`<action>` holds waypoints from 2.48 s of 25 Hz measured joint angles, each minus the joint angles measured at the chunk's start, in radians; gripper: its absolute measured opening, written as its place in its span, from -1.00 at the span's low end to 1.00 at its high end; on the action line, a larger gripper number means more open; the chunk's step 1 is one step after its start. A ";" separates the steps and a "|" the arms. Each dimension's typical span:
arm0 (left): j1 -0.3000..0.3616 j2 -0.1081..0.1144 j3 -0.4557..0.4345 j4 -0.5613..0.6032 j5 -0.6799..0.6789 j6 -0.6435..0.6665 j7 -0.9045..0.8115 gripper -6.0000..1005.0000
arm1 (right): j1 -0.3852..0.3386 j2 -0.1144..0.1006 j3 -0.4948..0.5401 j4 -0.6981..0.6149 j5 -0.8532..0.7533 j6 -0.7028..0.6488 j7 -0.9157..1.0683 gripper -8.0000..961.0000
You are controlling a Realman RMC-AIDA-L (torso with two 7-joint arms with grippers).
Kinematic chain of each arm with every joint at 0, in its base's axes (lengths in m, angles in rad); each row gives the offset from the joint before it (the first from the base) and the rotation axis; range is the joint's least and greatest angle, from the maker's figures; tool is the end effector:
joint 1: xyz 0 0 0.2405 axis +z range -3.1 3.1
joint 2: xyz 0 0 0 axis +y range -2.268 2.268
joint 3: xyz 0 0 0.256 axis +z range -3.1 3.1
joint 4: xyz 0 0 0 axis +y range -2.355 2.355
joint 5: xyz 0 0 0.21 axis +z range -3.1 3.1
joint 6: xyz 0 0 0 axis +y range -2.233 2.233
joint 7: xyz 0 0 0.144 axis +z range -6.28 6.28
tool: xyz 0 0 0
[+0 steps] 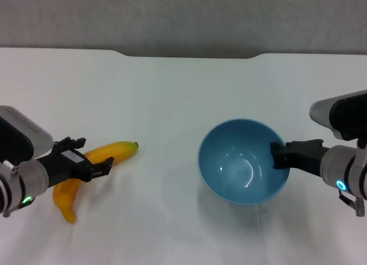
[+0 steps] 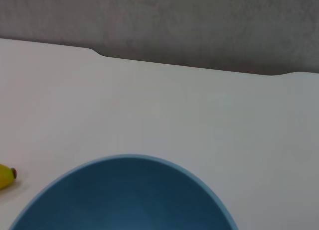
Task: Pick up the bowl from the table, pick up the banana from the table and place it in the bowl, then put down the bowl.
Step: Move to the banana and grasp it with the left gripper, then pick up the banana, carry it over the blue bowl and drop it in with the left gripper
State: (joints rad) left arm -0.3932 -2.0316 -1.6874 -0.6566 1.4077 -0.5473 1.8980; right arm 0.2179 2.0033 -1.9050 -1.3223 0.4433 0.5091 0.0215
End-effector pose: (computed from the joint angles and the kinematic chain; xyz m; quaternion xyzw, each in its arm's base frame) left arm -0.3196 0.3708 -0.0309 -0.8834 -0.2371 -0.0571 0.4001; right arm 0.2402 0.3429 -0.0453 -0.8174 0.4073 0.0470 0.4047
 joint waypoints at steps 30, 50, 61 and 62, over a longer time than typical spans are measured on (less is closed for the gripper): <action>-0.035 -0.004 -0.006 0.074 0.048 0.070 -0.009 0.65 | -0.003 0.000 -0.009 -0.002 0.000 -0.003 -0.003 -0.91; 0.134 -0.001 -0.011 -0.246 0.034 -0.031 -0.210 0.02 | -0.012 0.002 -0.003 0.016 0.000 -0.018 -0.005 -0.91; 0.175 -0.002 -0.122 -0.387 -0.108 -0.412 -0.406 0.04 | 0.026 0.002 -0.017 0.057 0.018 -0.056 -0.005 -0.91; 0.169 -0.002 -0.128 -0.369 -0.129 -0.438 -0.407 0.05 | 0.040 0.002 -0.025 0.061 0.027 -0.063 -0.005 -0.91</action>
State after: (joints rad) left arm -0.2243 -2.0337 -1.8156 -1.0258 1.2782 -0.9858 1.4909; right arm 0.2575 2.0057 -1.9297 -1.2617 0.4701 0.4459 0.0169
